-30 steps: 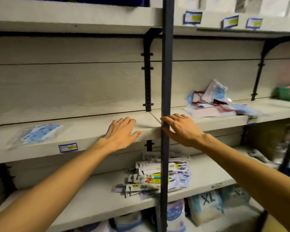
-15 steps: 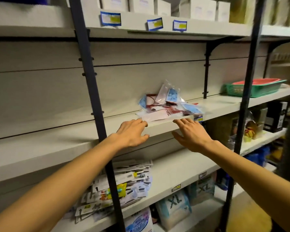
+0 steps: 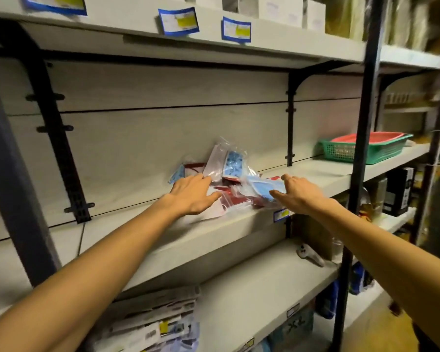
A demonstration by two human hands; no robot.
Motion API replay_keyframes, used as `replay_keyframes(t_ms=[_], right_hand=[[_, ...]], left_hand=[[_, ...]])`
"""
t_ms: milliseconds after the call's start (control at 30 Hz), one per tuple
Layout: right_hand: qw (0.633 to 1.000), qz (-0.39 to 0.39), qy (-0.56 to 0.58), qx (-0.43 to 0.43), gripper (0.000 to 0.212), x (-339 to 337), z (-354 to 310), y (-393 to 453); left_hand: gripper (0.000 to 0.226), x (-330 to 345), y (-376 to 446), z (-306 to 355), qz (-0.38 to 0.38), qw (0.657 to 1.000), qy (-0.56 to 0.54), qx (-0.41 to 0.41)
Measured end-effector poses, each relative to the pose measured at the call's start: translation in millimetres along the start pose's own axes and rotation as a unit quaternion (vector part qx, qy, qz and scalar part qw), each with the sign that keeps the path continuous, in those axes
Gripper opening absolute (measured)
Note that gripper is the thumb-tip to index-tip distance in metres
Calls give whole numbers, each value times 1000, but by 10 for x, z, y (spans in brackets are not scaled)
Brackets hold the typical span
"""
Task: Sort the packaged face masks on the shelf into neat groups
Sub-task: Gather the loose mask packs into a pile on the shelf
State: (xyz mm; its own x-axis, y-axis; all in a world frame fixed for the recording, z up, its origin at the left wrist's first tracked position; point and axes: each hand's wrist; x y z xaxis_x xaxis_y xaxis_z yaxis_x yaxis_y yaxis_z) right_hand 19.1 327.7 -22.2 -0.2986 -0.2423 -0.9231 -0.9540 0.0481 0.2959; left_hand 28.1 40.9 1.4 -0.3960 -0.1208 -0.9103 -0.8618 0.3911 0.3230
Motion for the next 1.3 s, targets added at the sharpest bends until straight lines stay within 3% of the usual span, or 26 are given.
replay_keyframes(t_ms=[167, 500, 767, 1000, 1233, 1300], right_hand=[[998, -54, 24, 2, 67, 175, 327, 587], [980, -120, 115, -110, 66, 586, 708, 2065], [952, -200, 140, -183, 63, 909, 695, 2633], [953, -172, 129, -212, 66, 972, 745, 2766], [966, -63, 132, -216, 23, 998, 913, 2839], [970, -48, 147, -185, 23, 1009, 983, 2842]], left_hand=[[54, 179, 566, 15, 11, 1000, -9, -16], [40, 588, 1891, 172, -9, 989, -30, -143], [55, 875, 2371, 127, -38, 968, -33, -244], [78, 999, 2568, 219, 3, 951, -11, -308], [81, 1066, 2678, 293, 15, 945, 26, -327], [80, 1072, 2688, 306, 15, 944, 37, -327]])
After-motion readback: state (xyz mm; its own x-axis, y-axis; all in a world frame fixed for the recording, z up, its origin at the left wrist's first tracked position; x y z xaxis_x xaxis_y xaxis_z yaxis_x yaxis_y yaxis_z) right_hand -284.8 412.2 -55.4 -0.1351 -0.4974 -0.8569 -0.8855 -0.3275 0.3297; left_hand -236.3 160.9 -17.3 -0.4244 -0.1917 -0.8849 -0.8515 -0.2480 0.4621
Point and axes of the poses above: each hand's wrist, its own y-axis towards the middle knuckle, its own x-axis out of the palm, z = x × y, and after that the axes turned 6 degrees about x, right-handed
